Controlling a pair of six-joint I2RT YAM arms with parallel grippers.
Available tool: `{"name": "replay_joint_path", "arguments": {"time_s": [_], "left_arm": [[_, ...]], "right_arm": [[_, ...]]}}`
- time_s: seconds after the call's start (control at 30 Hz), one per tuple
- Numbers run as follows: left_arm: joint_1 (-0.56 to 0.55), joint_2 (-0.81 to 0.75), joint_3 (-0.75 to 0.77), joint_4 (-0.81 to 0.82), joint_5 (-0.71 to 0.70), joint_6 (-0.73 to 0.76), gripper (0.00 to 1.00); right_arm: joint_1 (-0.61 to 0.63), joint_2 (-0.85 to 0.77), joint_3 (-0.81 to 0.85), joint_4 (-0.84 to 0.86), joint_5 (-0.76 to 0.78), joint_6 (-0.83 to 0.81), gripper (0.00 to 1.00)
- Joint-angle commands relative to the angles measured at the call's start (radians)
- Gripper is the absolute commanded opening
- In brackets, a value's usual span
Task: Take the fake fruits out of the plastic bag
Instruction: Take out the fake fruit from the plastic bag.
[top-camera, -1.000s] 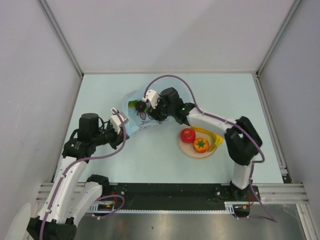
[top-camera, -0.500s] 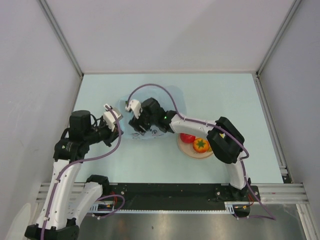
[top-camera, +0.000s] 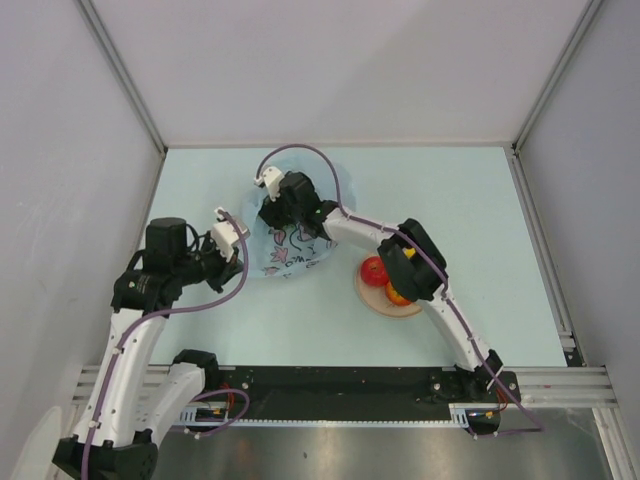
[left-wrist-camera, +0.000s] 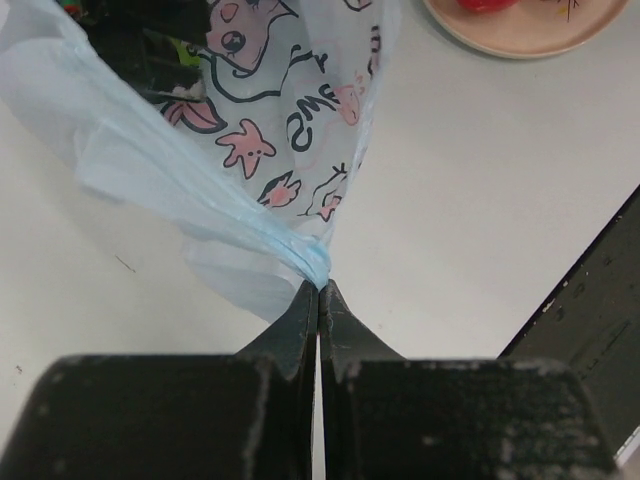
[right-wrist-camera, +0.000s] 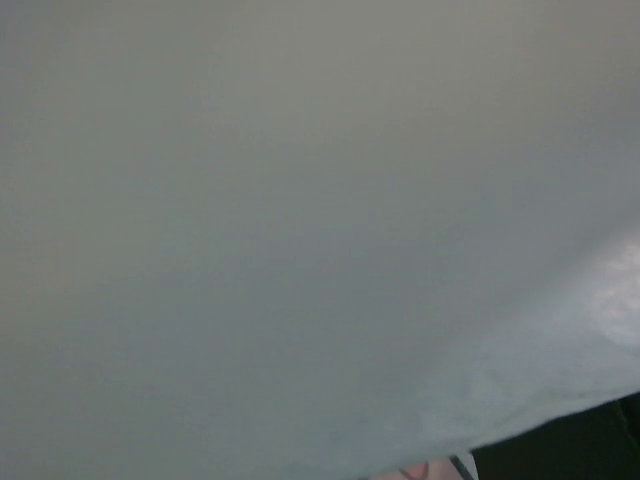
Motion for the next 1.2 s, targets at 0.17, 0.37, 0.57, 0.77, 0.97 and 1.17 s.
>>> {"name": "replay_joint_path", "arguments": {"time_s": [0.17, 0.37, 0.57, 0.77, 0.97, 1.17], "left_arm": [[0.006, 0.054, 0.032, -0.041, 0.008, 0.021, 0.00], [0.005, 0.114, 0.081, -0.061, 0.001, 0.006, 0.00], [0.005, 0.143, 0.106, -0.058, -0.019, -0.005, 0.00], [0.005, 0.172, 0.094, -0.015, -0.036, -0.016, 0.00], [0.005, 0.178, 0.058, 0.085, -0.047, -0.038, 0.00], [0.005, 0.161, 0.023, 0.189, -0.080, -0.078, 0.00]], "right_arm": [[0.035, 0.191, 0.337, 0.058, 0.077, 0.032, 1.00], [0.018, 0.321, 0.473, 0.043, 0.056, 0.078, 1.00], [-0.022, 0.403, 0.601, 0.029, -0.013, 0.135, 0.91], [-0.043, 0.378, 0.604, 0.020, -0.124, 0.159, 0.62], [-0.030, 0.156, 0.401, -0.013, -0.269, 0.172, 0.55], [0.021, -0.166, 0.025, -0.002, -0.325, 0.121, 0.55]]}}
